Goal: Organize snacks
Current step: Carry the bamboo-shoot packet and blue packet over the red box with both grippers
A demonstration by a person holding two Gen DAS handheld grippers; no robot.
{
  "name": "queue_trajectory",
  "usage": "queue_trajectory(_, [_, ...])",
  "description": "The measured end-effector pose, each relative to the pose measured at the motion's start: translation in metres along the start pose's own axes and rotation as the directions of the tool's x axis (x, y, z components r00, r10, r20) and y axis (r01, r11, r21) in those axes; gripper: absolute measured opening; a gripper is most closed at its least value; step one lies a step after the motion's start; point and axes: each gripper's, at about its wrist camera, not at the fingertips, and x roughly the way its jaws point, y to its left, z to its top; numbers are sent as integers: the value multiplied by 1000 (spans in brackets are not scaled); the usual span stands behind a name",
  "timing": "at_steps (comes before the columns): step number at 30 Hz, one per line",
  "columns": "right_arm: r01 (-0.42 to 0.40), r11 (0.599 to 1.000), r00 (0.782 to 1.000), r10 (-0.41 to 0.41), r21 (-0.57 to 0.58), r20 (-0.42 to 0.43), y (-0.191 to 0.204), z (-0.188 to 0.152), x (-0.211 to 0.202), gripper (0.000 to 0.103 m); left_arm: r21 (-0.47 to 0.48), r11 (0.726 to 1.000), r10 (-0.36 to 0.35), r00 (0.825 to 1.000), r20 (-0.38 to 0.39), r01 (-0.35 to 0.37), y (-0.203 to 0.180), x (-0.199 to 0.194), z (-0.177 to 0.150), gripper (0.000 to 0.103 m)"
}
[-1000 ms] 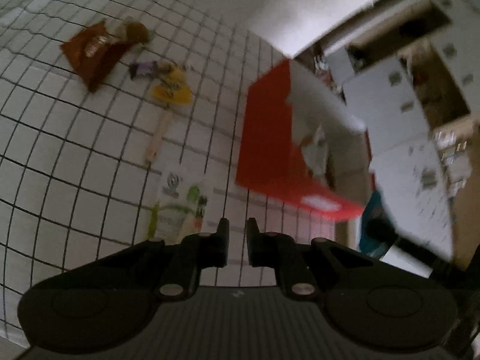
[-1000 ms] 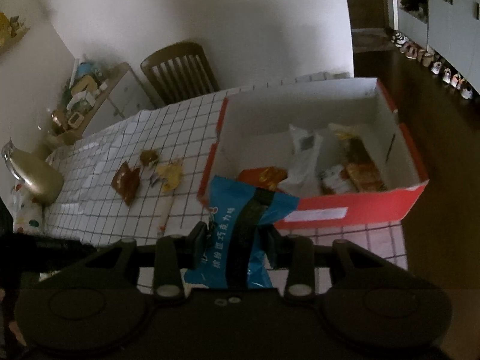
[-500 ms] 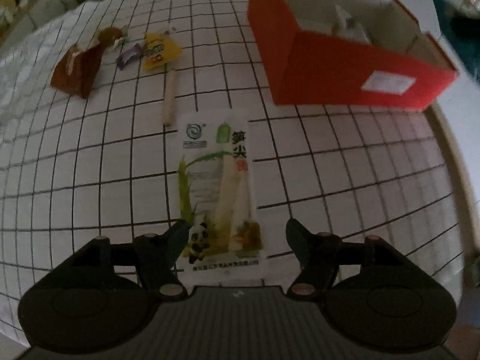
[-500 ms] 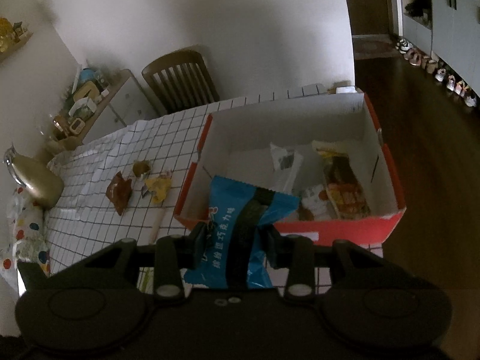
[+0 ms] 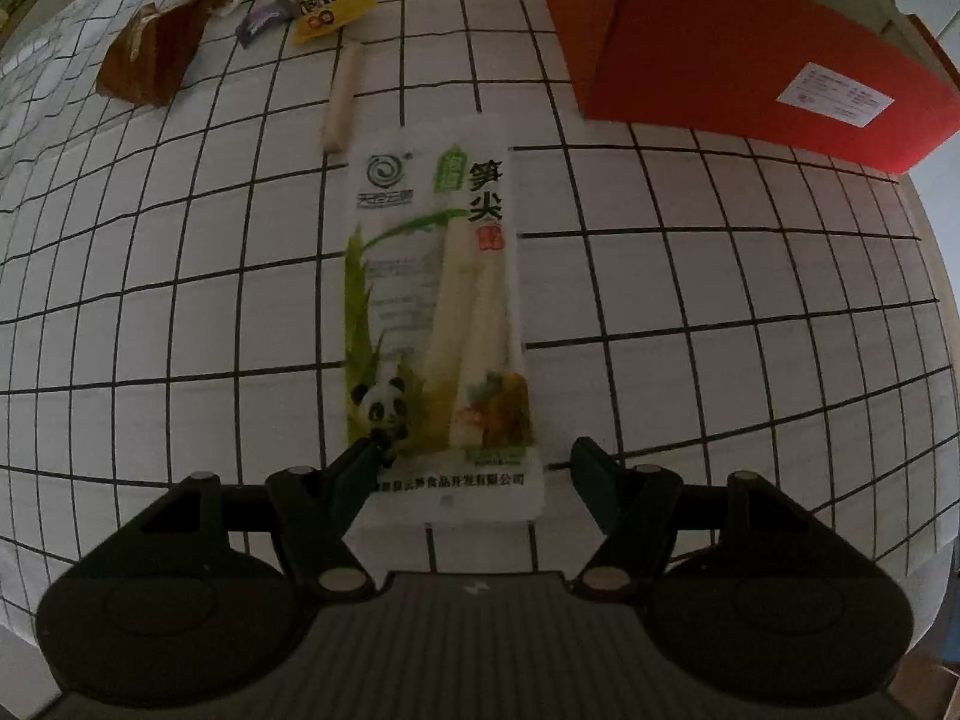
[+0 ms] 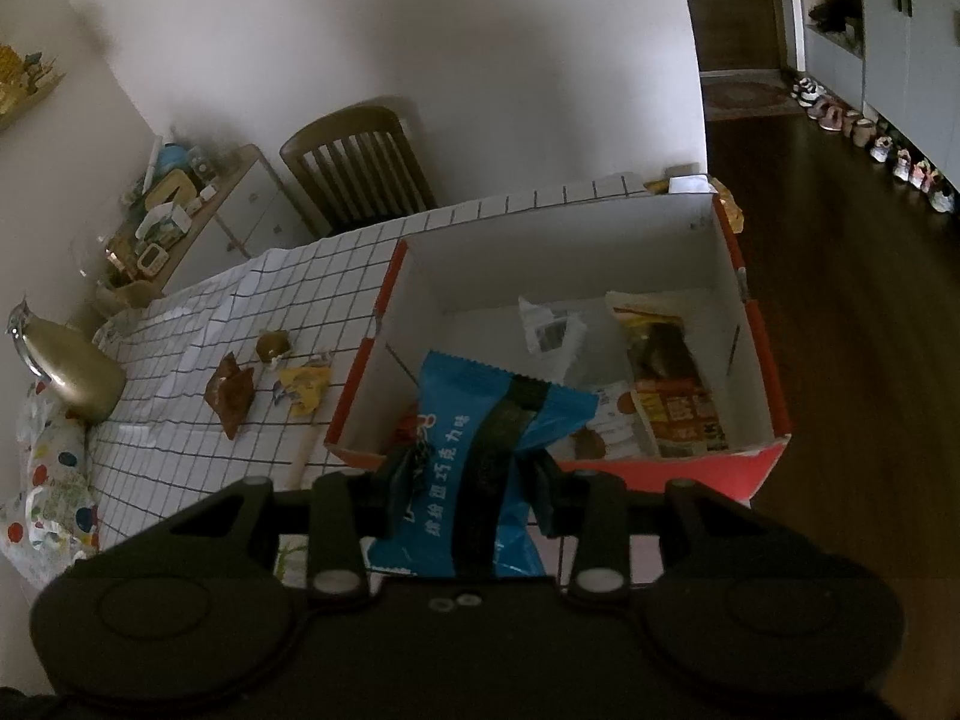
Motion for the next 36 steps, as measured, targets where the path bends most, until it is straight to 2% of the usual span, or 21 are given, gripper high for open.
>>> queue_trajectory(2, [4,1000,1000,-4,0,-2,-2,0,1,38,-2,1000,1,1000,-3,-1,0,0,1,68])
queue_trajectory(4, [8,1000,1000,-8,-1,-2,-4,1,2,38,-8,1000,19,1000,1,-19,1,-2,2,57])
queue_trajectory(6, [16,1000,1000,-16,-4,0,-6,3,3,38,-21,1000,0,1000,6,0,5,-4,3,49])
queue_trajectory(10, [42,999,999,-42,4,11,-15,12,7,38,-63,996,-56,998,14,57,13,-11,5,37])
queue_trajectory(12, [53,999,998,-53,8,20,-19,16,8,38,-95,990,-106,994,29,108,20,-17,6,19])
queue_trajectory(13, [56,998,998,-56,9,23,-21,17,9,38,-125,984,-127,991,31,130,25,-20,6,19])
queue_trajectory(14, [58,998,998,-58,11,25,-22,17,9,38,-149,978,-144,989,34,147,31,-22,7,13])
queue_trajectory(19, [62,998,998,-63,11,21,-24,17,14,38,-234,955,-173,983,56,181,50,-26,7,12])
queue_trajectory(25, [66,998,998,-66,1,17,-23,16,17,38,-270,939,-195,976,96,214,60,-39,11,8])
queue_trajectory(27, [67,998,998,-67,3,18,-24,17,17,38,-299,925,-213,971,110,236,68,-46,17,6])
queue_trajectory(36, [69,997,997,-69,15,27,-30,18,18,38,-399,836,-324,926,195,377,93,-80,44,4])
